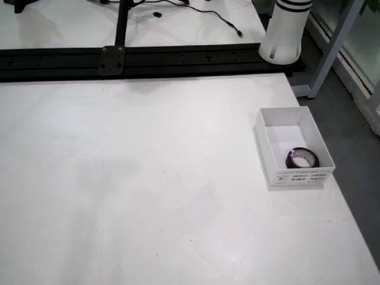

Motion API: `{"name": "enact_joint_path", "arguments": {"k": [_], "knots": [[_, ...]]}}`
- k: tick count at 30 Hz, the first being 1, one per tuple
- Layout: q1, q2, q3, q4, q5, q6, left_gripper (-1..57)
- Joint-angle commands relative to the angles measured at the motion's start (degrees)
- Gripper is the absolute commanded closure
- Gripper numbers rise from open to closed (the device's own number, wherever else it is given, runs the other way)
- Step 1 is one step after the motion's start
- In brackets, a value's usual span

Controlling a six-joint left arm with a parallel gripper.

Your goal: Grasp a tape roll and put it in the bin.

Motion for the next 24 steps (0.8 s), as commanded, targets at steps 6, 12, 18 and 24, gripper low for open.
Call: {"name": "enact_joint_path", "arguments": {"k": [6, 12, 18, 24], "knots": [[3.41, 1.13, 0.22, -0.47, -0.08, 0.31, 57.0], [5.25, 2.98, 0.22, 0.33, -0.08, 1.01, 57.0], [6.04, 3.07, 0.22, -1.26, -0.08, 1.01, 57.0], [6.31, 3.15, 0.22, -2.14, -0.08, 1.01, 57.0]]}}
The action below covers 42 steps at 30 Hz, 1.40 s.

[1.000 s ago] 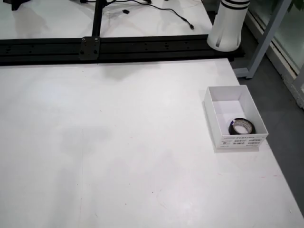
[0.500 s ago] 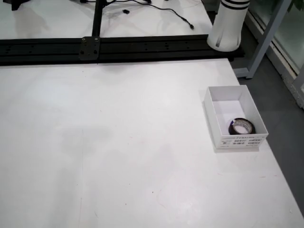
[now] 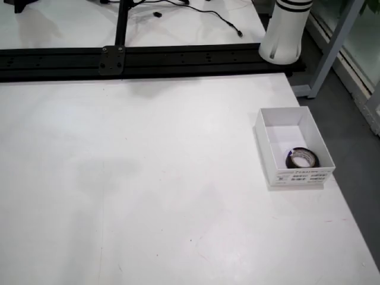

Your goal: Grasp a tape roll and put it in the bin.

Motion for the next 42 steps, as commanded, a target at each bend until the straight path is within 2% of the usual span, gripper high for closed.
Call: {"name": "enact_joint_path", "arguments": {"k": [1, 26, 42], "knots": [[2.67, 1.47, -0.08, -1.69, -0.09, 0.35, 57.0], [5.31, 1.64, -0.08, -1.6, -0.09, 0.35, 56.8], [17.61, 1.64, -0.08, -1.08, -0.09, 0.35, 56.8]]}}
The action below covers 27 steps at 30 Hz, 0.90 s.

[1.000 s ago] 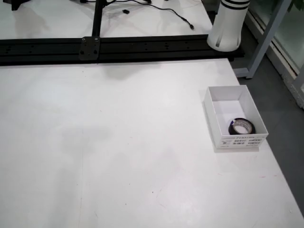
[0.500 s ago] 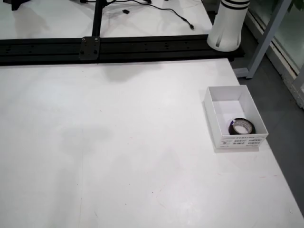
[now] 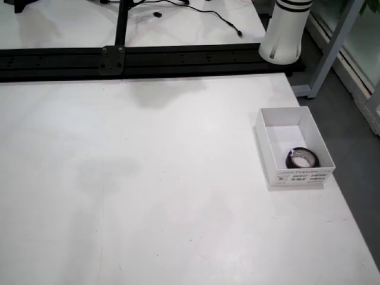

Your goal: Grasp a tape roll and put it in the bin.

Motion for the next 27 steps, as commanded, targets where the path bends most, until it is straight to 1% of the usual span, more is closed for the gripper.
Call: {"name": "enact_joint_path", "arguments": {"k": [1, 6, 11, 27], "knots": [[10.78, -0.07, 0.0, 0.59, 0.0, 0.0, 56.8], [12.37, -0.16, 0.0, 0.85, 0.0, 0.0, 56.8], [11.49, -0.16, 0.0, 0.85, 0.0, 0.0, 56.8], [1.38, 0.11, 0.0, 0.67, 0.0, 0.0, 56.8]]}}
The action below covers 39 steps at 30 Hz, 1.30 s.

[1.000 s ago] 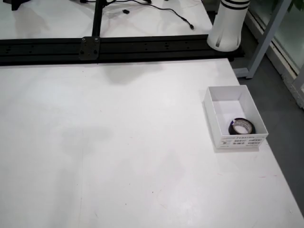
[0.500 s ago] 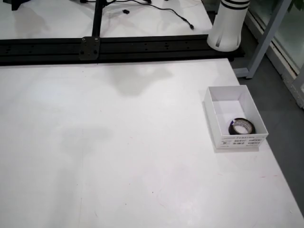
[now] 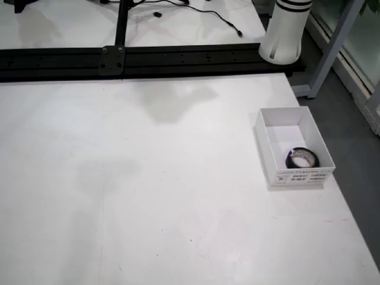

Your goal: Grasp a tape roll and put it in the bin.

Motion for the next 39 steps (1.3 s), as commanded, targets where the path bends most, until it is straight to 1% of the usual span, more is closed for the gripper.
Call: {"name": "enact_joint_path", "arguments": {"k": [1, 6, 10, 26, 32, 39], "knots": [[-6.71, 0.16, 0.0, -0.04, 0.0, -0.01, 56.8], [-7.24, 0.16, 0.0, -0.04, 0.0, -0.01, 56.8], [-6.18, 0.16, 0.0, -0.04, 0.0, -0.01, 56.8], [2.17, 0.07, 0.0, 0.05, 0.0, -0.01, 56.8], [2.43, 0.07, 0.0, 0.14, 0.0, -0.01, 56.8], [-0.03, 0.07, 0.0, 0.14, 0.0, -0.01, 56.8]]}}
